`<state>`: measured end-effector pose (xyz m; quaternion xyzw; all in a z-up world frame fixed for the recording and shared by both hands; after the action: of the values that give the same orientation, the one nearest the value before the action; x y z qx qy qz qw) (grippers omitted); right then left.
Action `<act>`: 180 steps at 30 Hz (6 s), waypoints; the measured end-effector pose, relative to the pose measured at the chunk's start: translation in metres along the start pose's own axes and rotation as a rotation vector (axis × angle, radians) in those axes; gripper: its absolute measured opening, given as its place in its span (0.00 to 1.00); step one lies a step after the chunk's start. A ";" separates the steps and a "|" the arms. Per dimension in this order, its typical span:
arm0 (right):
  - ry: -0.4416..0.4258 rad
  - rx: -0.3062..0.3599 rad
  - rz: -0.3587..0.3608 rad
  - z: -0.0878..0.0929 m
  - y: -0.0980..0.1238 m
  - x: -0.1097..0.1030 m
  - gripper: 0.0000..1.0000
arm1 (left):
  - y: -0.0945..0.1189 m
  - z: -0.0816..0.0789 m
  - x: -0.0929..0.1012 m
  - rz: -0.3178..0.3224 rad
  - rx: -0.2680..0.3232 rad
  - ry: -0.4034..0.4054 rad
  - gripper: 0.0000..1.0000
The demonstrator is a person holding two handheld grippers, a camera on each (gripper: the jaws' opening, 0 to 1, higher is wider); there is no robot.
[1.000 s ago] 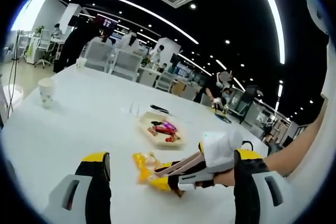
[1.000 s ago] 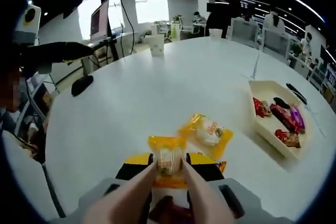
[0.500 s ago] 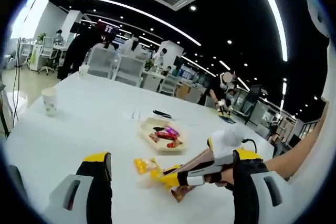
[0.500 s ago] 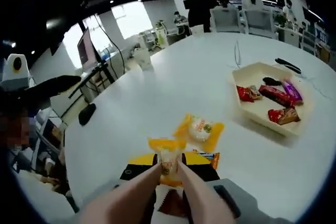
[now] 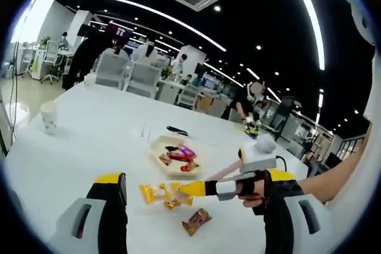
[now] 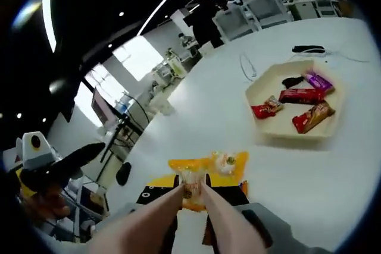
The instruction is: Place the target food into the container with the food tongs after gripping and lifting it, then release it inside without dropping or visibly crushing the food.
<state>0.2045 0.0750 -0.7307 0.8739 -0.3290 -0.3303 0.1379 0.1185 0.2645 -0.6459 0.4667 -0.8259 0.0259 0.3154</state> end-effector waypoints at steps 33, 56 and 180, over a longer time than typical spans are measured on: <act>0.286 0.128 0.235 -0.067 0.082 0.027 0.18 | 0.001 0.004 -0.001 0.038 -0.005 -0.013 0.99; 0.434 0.166 0.345 -0.121 0.115 0.053 0.18 | 0.012 0.010 0.011 0.063 -0.008 -0.048 0.99; 0.276 0.106 0.231 -0.107 0.046 0.065 0.29 | -0.029 -0.015 0.003 0.102 -0.031 -0.034 0.99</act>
<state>0.2902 -0.0006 -0.6618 0.8732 -0.4223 -0.1714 0.1724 0.1474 0.2515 -0.6397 0.4193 -0.8542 0.0214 0.3067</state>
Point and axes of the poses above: the point that each gripper's makers call its tool centre point, and the gripper's own axes: y roughly backward along the fingers, x roughly to its right, z roughly out of its underside, the point moved 10 cm from there along y, roughly backward along the fingers, and after that the axes turned 9 degrees about y, right-handed, at the moved point
